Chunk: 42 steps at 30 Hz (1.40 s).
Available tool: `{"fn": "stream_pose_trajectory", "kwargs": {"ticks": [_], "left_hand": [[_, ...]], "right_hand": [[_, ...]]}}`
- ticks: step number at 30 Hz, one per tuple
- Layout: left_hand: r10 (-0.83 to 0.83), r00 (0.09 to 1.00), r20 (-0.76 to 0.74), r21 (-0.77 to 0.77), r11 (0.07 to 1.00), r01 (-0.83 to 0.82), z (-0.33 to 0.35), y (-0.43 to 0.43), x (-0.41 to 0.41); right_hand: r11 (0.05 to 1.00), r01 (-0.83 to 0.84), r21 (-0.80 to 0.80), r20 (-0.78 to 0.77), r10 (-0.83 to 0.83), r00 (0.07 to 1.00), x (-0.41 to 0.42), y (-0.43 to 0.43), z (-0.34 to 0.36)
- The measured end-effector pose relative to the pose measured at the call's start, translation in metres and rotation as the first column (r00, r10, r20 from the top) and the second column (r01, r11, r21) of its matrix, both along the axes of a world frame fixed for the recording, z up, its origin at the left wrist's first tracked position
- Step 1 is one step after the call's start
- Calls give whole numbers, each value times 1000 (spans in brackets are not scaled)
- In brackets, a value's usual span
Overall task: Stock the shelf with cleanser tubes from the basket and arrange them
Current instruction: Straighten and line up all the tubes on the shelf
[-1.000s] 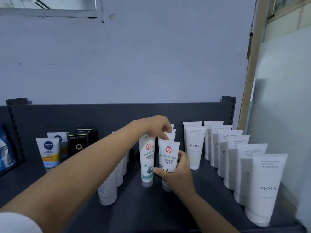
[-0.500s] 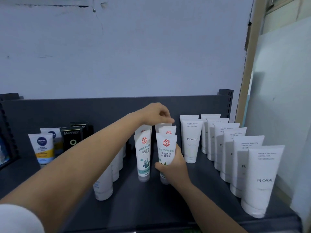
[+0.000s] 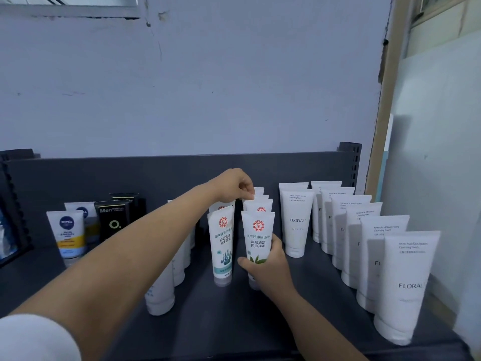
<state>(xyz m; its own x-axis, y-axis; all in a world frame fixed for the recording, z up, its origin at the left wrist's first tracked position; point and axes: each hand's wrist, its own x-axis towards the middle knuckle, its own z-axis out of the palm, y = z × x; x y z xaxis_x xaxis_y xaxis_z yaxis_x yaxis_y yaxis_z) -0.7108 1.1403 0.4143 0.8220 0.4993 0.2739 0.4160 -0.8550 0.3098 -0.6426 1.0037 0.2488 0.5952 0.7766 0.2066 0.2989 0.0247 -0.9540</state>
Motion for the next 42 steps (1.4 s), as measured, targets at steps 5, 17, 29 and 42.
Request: {"fn": "stream_pose_trajectory", "kwargs": {"ticks": [5,17,29,42], "left_hand": [[34,998,47,-31,999,-32,-5,1,-3],[81,996,-38,-183,979,-87,20,1,-48],[18,994,105,-209,978,5,30,-20,-84],[-21,996,-85,-134,991,9,18,-40,-101]], "right_hand": [[1000,16,7,13,-16,1000,1,2,-3],[1000,7,-13,66,-7,998,3,-1,-5],[999,-2,-33,97,5,995,4,-4,-7],[996,-7,-87,137,19,990,5,-9,-5]]}}
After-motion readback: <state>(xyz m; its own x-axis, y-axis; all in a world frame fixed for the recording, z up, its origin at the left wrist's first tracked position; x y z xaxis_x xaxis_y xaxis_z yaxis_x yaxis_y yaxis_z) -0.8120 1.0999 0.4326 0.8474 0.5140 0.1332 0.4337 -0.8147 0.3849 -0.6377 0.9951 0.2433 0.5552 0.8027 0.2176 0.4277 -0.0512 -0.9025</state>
